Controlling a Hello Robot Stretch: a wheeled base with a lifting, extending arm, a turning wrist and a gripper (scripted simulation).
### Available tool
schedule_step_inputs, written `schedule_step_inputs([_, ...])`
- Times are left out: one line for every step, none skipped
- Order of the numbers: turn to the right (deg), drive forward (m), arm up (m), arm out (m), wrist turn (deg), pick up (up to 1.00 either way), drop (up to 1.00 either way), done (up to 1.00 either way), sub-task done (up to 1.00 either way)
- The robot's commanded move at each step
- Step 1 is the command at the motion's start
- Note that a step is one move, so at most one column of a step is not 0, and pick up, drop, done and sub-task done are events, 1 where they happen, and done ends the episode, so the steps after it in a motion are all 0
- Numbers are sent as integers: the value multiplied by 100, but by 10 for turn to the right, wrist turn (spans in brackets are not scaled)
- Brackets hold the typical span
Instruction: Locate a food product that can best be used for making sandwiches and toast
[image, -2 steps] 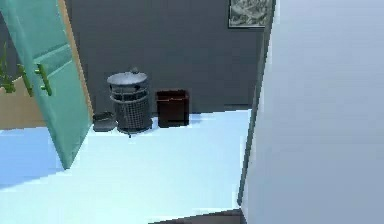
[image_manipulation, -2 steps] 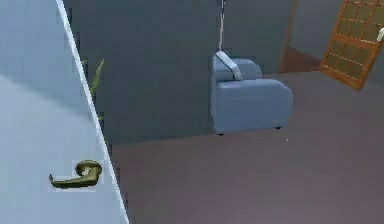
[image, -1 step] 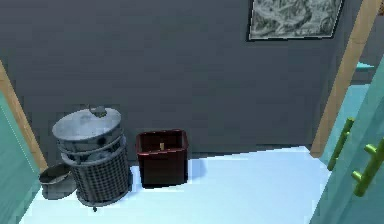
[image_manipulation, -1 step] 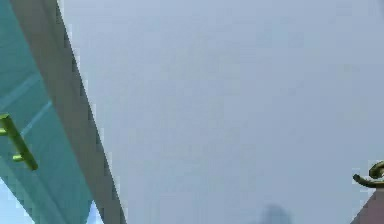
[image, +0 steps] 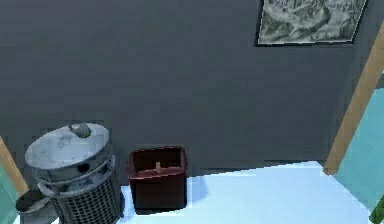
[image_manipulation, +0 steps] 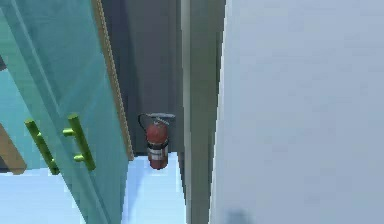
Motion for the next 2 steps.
schedule_step_inputs([210,0,0,0,0,0,0,0,0])
schedule_step_inputs([0,85,0,0,0,0,0,0,0])
